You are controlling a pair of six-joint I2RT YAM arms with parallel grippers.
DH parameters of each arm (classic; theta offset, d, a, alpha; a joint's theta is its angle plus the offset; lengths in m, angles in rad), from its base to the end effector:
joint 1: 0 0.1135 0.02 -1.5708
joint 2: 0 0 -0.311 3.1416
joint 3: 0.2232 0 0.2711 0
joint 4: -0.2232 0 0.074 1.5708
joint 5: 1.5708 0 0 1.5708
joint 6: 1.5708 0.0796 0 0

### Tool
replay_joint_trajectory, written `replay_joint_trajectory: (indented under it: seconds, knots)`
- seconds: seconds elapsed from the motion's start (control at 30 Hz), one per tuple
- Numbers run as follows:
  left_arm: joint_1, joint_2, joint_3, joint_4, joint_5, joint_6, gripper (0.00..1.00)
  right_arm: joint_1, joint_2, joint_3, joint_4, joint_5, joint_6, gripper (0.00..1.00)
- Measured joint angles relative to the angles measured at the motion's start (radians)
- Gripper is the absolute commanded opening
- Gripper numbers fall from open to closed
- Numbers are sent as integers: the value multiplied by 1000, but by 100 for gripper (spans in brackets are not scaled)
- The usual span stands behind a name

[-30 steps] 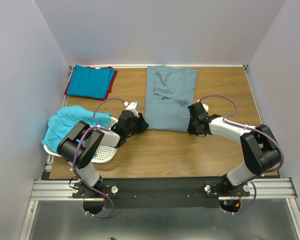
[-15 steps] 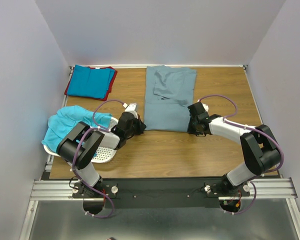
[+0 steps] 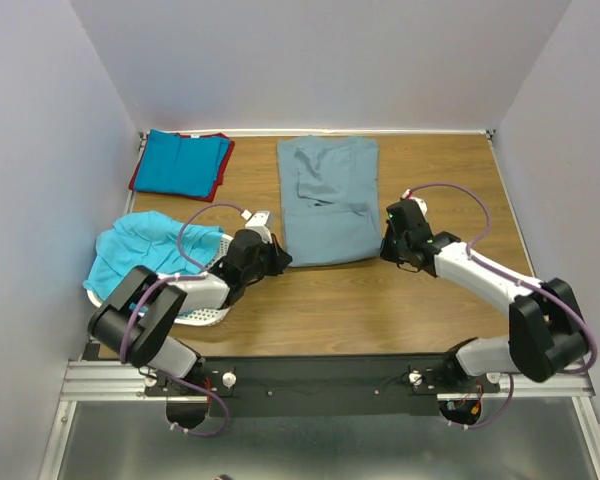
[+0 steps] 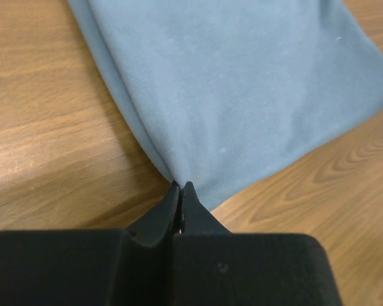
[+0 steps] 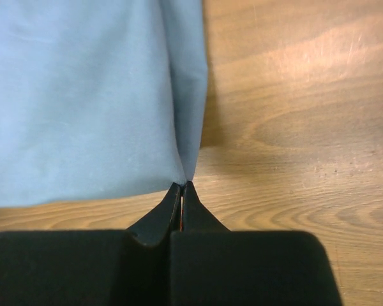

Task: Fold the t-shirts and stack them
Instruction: Fold the tshirt

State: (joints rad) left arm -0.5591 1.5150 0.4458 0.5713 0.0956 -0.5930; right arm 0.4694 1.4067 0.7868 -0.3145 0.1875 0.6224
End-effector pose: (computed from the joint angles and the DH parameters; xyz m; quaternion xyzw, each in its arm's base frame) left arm 0.2647 -0.1746 0.1479 0.0099 0.8588 -0.3125 0.4057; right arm 0.2829 0.1269 0.1932 0.1015 0.9406 0.0857 0.3124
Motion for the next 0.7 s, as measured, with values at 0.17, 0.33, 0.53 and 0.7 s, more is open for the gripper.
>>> replay_joint_trajectory:
  seconds: [0.17,0.33,0.53,0.7]
  knots:
    - [-6,-129,0,-58,7,0,0,0,-124,-9,2,0,-15,0]
    - [-16,-278,-1,-157,6,1,0,0,-228,-20,-11,-2,-18,0]
    - [-40,-436,4,-275,7,1,0,2,-381,-14,-79,-2,-21,0]
    - [-75,-534,34,-380,10,-2,0,3,-453,35,-155,-2,-23,0]
